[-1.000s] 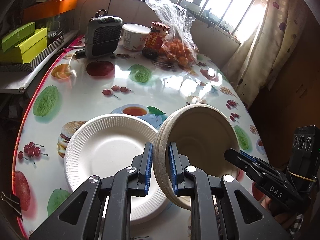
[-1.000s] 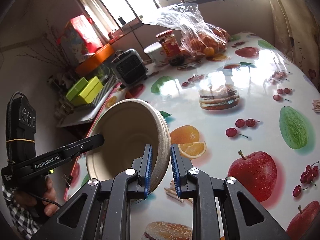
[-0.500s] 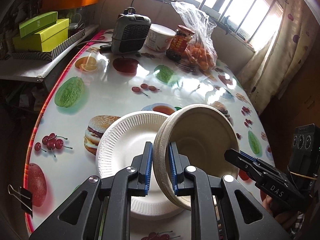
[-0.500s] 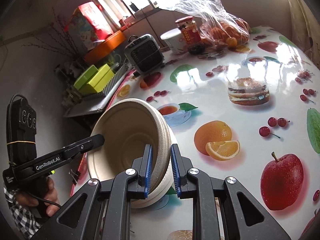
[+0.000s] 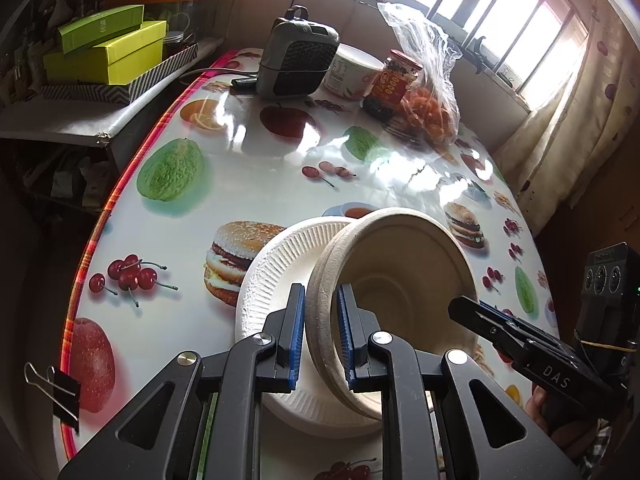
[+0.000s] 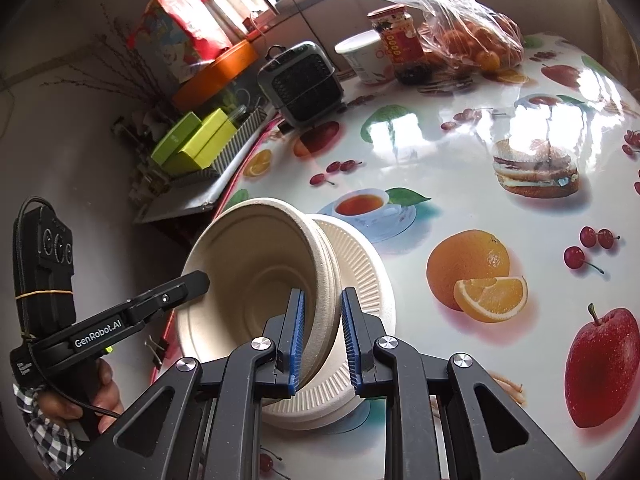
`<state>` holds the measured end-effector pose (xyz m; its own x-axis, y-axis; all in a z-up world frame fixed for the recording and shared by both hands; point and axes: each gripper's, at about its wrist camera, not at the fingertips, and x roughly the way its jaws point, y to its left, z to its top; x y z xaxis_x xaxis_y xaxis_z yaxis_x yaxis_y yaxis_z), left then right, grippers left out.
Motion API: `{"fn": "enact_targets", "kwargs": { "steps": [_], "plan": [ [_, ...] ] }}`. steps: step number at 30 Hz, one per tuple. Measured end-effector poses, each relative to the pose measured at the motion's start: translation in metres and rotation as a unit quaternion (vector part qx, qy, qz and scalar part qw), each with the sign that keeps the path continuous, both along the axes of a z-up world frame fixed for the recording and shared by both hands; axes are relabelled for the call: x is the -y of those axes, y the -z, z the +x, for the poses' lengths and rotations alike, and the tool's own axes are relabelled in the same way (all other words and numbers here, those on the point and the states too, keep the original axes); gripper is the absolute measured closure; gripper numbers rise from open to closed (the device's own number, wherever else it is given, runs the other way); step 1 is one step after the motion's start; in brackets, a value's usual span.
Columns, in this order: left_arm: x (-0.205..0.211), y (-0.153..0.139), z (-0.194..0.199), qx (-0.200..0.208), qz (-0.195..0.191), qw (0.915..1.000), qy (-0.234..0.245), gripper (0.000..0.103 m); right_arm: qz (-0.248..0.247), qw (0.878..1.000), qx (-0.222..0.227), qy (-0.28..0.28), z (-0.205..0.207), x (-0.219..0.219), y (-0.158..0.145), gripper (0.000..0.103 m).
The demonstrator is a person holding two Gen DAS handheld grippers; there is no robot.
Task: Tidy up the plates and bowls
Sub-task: 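Carry the nested tan bowls with both tools over the white plate stack, then lower the nested bowls onto the plate stack and open both tools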
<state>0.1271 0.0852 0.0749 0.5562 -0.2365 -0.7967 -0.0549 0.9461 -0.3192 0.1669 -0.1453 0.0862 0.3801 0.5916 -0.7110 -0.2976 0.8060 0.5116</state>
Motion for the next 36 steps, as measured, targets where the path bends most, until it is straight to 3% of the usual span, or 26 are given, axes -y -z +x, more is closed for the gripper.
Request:
{"fn": "enact_targets", "kwargs": {
  "steps": [28, 36],
  "plan": [
    [-0.0031, 0.0070, 0.0038, -0.008, -0.009, 0.9999, -0.002, 0.086, -0.006, 1.000, -0.005, 0.002, 0.0085, -0.0027, 0.0026, 0.083],
    [-0.0027, 0.0076, 0.0039, -0.004, -0.009, 0.9999, -0.003, 0.082, -0.006, 1.000, -0.002, 0.002, 0.0090, -0.0033, 0.0009, 0.083]
  ]
}}
